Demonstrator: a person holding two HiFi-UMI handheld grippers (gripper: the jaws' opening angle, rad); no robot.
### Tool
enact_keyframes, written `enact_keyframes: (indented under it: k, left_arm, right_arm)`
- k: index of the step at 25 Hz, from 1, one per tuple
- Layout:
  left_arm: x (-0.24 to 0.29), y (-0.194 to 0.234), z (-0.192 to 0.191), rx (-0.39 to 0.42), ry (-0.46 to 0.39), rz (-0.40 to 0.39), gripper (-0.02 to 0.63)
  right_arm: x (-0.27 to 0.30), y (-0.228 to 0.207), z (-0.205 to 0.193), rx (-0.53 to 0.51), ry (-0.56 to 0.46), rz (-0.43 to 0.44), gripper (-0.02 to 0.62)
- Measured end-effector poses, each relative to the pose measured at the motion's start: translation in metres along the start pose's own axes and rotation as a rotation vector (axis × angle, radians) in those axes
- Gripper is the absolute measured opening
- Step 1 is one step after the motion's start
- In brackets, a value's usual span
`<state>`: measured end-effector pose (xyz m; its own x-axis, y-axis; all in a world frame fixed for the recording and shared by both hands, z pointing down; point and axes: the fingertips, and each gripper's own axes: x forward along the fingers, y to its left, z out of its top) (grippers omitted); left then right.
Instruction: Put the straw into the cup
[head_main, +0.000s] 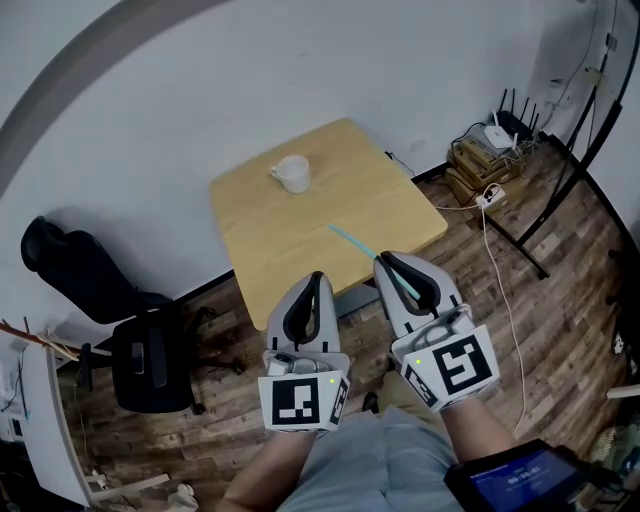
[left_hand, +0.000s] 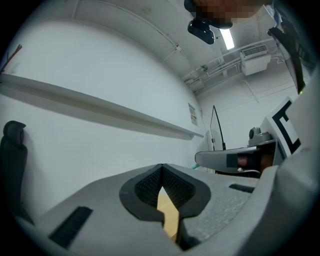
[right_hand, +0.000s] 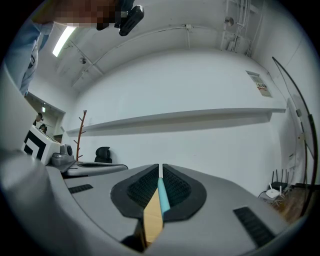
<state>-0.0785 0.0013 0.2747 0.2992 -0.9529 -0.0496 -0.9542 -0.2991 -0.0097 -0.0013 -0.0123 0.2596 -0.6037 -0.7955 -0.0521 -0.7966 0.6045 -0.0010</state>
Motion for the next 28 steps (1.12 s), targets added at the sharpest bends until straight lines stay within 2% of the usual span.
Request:
enact_keyframes:
  k: [13,21,28]
  left_arm:
    - [0.102,0.028,-0.025,0.01,0.071,0.067,-0.003]
    - [0.166,0.033,-0.005,0.054,0.04,0.134,-0.003]
    - [0.185,0.043,0.007,0.075,0.003,0.201,-0.003]
  right_arm:
    - [0.078,-0.069,-0.037,0.082,0.057,0.057,0.023]
    - [0.125,-0.121,-0.019,0.086,0.01,0.119,0.023]
    - [0.155,-0.137,-0.002,0.064,-0.04,0.184,0.023]
